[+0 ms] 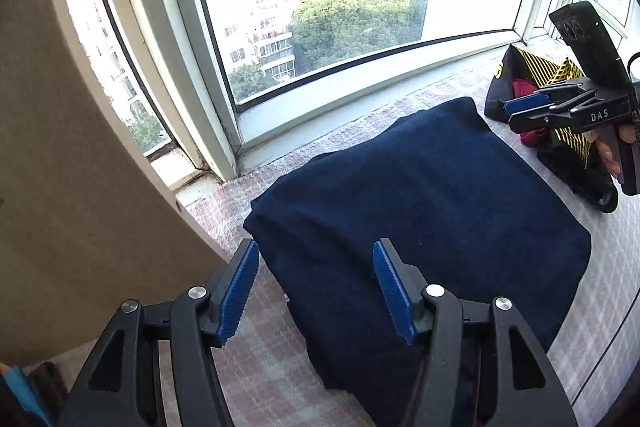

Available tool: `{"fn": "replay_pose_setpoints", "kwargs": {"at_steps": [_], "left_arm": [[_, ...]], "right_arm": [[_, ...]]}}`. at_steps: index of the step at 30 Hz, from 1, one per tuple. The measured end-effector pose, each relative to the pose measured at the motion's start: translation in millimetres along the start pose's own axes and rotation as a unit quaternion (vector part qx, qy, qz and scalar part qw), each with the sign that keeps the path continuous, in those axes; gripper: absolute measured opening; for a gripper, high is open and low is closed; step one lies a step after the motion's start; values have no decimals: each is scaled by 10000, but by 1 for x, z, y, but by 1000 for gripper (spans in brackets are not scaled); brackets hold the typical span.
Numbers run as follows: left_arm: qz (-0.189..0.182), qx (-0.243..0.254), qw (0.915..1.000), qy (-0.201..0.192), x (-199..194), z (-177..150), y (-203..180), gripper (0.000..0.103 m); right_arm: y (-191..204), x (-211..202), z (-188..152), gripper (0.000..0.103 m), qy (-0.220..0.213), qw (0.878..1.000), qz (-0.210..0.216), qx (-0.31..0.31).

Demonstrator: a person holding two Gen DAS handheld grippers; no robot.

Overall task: Fold clothes
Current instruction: 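Grasp the navy bundle edge with the left gripper while the right gripper grasps beside it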

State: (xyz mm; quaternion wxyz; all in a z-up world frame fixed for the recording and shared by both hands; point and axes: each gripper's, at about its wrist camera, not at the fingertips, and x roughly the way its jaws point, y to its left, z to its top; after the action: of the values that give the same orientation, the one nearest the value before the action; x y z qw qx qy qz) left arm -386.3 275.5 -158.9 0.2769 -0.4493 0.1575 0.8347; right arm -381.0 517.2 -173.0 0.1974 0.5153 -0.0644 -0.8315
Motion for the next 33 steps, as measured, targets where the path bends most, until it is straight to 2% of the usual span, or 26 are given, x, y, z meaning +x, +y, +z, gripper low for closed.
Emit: {"fn": "replay_pose_setpoints", "kwargs": {"at_steps": [4,5,6,9,11,18,24,27,29,32,33], "left_arm": [[17,114,9998,173,32,22,9,57],[-34,50,9996,276,37,23,11,54],[-176,116,9991,374,41,23,8,56],[-43,622,9971,443,47,17,-8,57],[-169,679,9968,385,44,17,-9,57],[-387,680,9955,528,48,22,-2,56],[-784,455,9932,725,53,29,4,56],[-470,578,9957,550,49,33,-2,56],[-95,862,9952,461,50,37,-11,57],[-78,878,9938,675,62,44,-14,58],[-76,883,9933,741,67,46,-14,61]], "right_arm": [[-10,25,13,57,177,9998,-19,-12],[-10,27,17,57,166,9998,7,-72],[-10,29,20,57,153,9998,38,-137],[-8,40,27,57,221,9993,-1,-287],[-7,44,29,57,252,9989,-7,-404],[-4,56,36,57,412,9972,28,-621],[4,61,39,57,626,9935,164,-941],[5,58,39,57,578,9931,153,-1006],[5,57,39,57,563,9931,131,-1019],[5,61,40,57,660,9916,118,-1101],[6,61,40,57,679,9912,123,-1130]]}}
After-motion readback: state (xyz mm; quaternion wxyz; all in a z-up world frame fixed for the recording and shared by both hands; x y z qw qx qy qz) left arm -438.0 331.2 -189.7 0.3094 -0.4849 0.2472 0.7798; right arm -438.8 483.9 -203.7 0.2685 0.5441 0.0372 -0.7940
